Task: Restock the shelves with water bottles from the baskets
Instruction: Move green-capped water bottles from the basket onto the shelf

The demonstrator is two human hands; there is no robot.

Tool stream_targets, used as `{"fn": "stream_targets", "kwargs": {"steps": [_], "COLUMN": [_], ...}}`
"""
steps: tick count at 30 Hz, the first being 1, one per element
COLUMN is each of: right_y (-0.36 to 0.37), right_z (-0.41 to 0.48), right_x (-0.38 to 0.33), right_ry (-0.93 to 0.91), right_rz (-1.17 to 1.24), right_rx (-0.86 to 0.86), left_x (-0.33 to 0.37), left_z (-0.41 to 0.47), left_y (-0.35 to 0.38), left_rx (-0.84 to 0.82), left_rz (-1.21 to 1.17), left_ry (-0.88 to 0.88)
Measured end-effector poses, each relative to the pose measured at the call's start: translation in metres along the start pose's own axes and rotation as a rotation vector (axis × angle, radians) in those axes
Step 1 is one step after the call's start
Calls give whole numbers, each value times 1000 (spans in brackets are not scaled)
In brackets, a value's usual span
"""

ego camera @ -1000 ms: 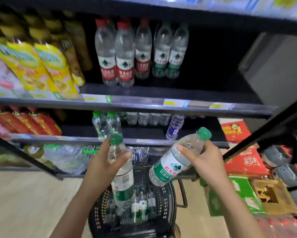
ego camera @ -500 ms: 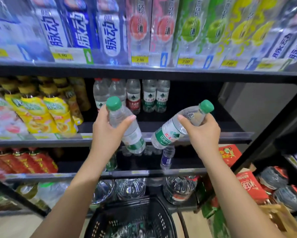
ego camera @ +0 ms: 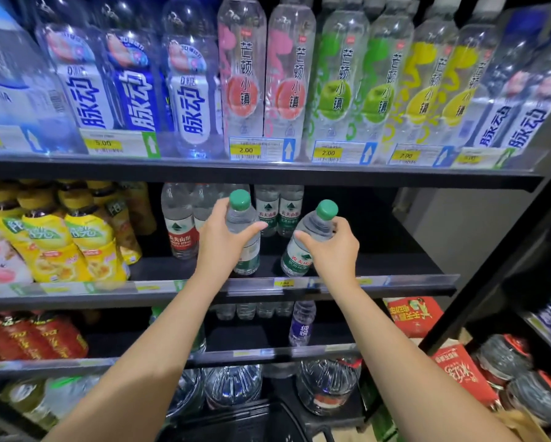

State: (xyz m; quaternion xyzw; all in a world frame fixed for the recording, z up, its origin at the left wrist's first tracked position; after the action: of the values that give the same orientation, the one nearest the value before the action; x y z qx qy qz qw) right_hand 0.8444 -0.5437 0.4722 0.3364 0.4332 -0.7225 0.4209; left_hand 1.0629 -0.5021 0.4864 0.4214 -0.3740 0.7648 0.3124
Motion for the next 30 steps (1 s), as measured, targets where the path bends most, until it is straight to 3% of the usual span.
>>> {"fn": "stream_targets", "kwargs": {"steps": [4,11,20,25,30], "right_y": [15,37,52,52,64], "right_z": [10,26,22,0,-4], "right_x": [6,18,28,51,68], "right_ry": [-6,46,95,160,161], "right_rz": [-69,-56,-28,-82,-150], "right_rx": [-107,-252,-271,-231,-247], "left_x": [-21,-34,-55,-91,-102], "left_z": [9,25,11,-12,-5], "left_y": [20,31,39,33,40], "left_rx": [-103,-113,-259,-150,-133], "left_rz": [69,198,169,186,264], "left_ry": [-52,-207,-270,-349,-311]}}
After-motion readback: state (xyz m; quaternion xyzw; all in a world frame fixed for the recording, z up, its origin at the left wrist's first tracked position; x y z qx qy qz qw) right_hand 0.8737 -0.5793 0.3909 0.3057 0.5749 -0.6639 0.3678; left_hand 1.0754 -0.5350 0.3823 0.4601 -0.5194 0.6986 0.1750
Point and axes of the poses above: each hand's wrist, its own z-axis towards the middle knuckle, its own y-axis out of the palm, x = y × z, the point moved 7 cm from there along z, towards the middle knuckle, and after that the axes turned 7 degrees about -y, right-handed, at the moved point
